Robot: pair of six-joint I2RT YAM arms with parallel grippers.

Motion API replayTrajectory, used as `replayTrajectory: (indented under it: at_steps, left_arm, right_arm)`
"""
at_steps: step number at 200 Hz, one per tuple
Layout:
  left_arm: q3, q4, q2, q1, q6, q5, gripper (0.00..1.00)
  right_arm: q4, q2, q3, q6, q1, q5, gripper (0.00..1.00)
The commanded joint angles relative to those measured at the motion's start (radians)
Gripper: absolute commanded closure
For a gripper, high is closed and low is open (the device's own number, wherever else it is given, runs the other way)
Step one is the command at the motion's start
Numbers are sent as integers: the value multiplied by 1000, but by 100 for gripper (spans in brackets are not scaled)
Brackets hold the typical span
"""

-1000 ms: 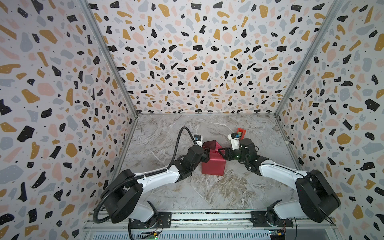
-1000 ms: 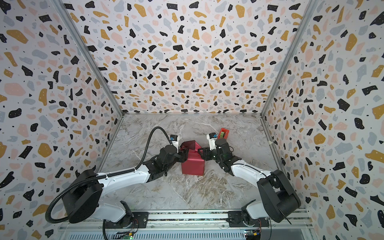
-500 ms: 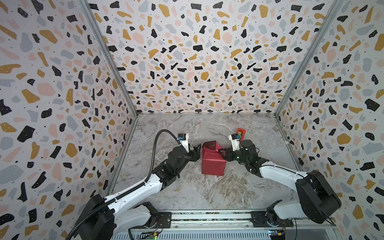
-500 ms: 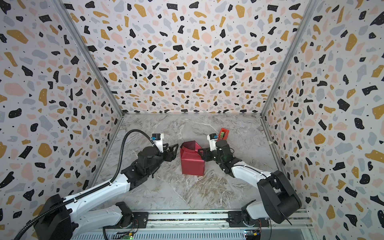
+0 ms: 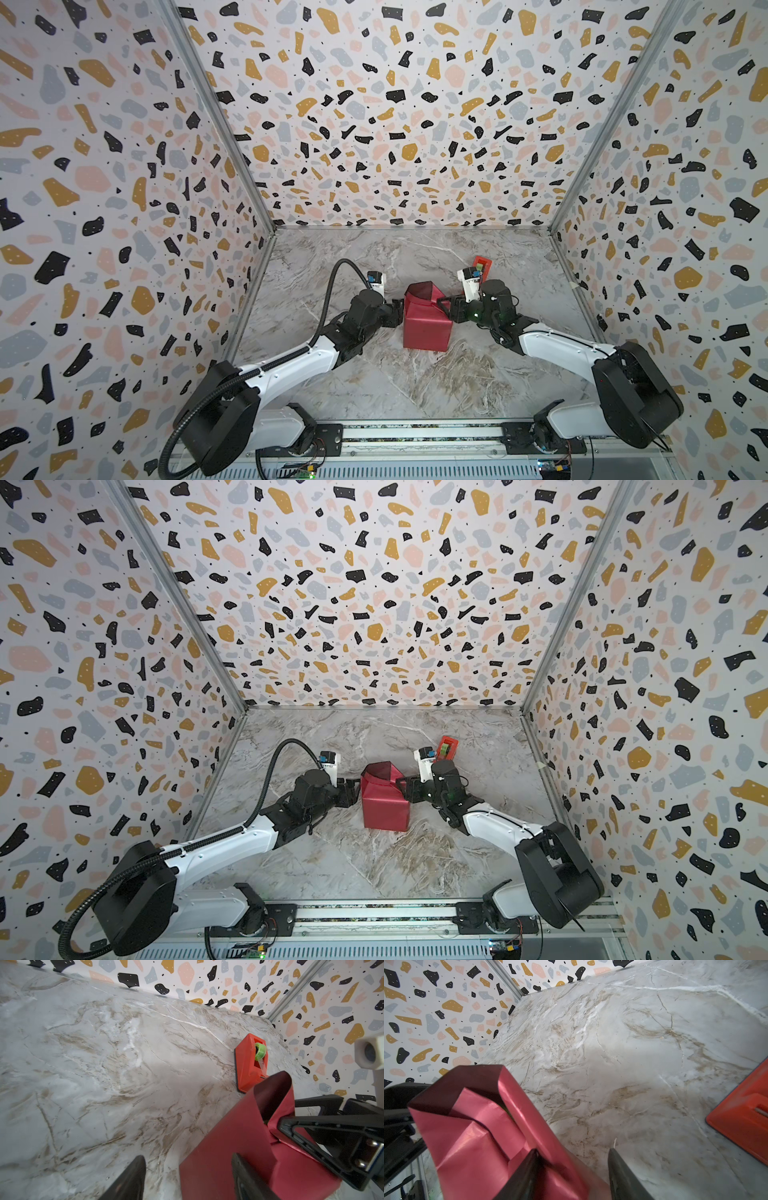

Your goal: Wrap the gift box in paper

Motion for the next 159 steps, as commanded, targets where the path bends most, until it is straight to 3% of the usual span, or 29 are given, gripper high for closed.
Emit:
replayTrajectory:
  at_steps: [1,159]
  left_arm:
    - [33,57,20,-12,12,32,34]
    - [59,105,87,-22,66,95,31]
  right_arm:
    - [-120,-5,-27,-24,4,21,46]
    - [-123,3,-16,-26,7,15,46]
